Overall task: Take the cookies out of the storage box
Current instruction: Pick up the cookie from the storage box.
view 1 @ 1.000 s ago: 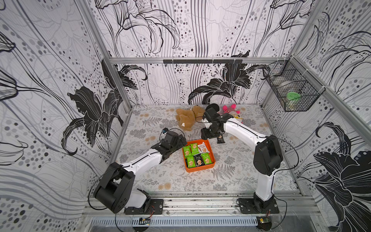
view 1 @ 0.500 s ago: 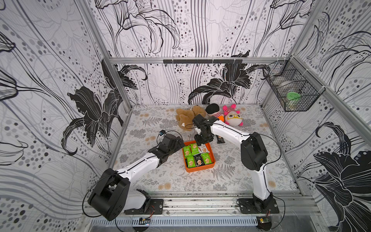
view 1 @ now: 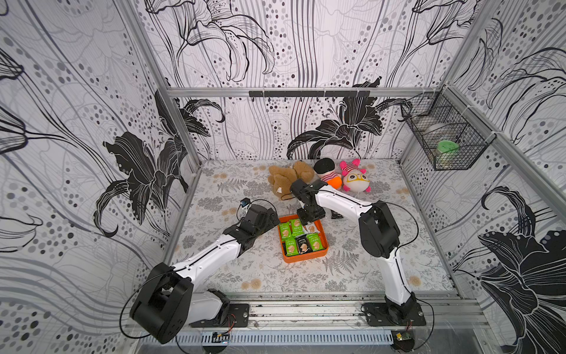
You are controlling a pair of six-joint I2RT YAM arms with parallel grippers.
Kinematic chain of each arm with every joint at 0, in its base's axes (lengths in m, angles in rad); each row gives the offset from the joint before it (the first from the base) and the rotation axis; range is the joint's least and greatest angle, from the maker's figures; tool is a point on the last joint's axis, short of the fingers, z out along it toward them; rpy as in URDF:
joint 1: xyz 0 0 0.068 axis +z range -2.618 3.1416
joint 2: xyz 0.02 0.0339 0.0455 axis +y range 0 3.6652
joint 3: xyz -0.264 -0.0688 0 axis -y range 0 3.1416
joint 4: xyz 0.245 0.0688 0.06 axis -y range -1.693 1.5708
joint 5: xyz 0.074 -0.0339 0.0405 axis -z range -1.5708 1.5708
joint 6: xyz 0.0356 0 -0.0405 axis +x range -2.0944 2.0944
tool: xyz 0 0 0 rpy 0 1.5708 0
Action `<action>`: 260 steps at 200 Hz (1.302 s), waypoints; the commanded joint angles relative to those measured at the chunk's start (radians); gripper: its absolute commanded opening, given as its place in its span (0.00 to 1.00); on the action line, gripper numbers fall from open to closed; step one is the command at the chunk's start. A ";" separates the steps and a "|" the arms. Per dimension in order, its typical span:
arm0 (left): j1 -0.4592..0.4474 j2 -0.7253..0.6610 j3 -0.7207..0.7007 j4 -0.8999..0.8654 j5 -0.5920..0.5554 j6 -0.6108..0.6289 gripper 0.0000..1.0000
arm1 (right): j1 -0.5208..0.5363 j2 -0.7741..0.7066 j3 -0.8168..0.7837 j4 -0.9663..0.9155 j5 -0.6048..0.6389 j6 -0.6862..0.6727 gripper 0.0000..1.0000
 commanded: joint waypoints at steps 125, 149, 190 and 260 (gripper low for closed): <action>0.002 -0.037 -0.005 -0.025 -0.034 0.044 0.97 | 0.005 0.086 0.024 -0.002 0.001 0.042 0.61; 0.002 -0.040 -0.004 -0.025 -0.034 0.043 0.97 | 0.005 0.097 0.021 -0.003 0.005 0.043 0.60; 0.001 -0.037 0.002 -0.029 -0.032 0.046 0.97 | 0.005 0.105 0.007 0.006 0.011 0.044 0.60; 0.001 -0.038 0.017 -0.044 -0.032 0.054 0.97 | 0.005 0.105 -0.023 0.031 0.006 0.048 0.57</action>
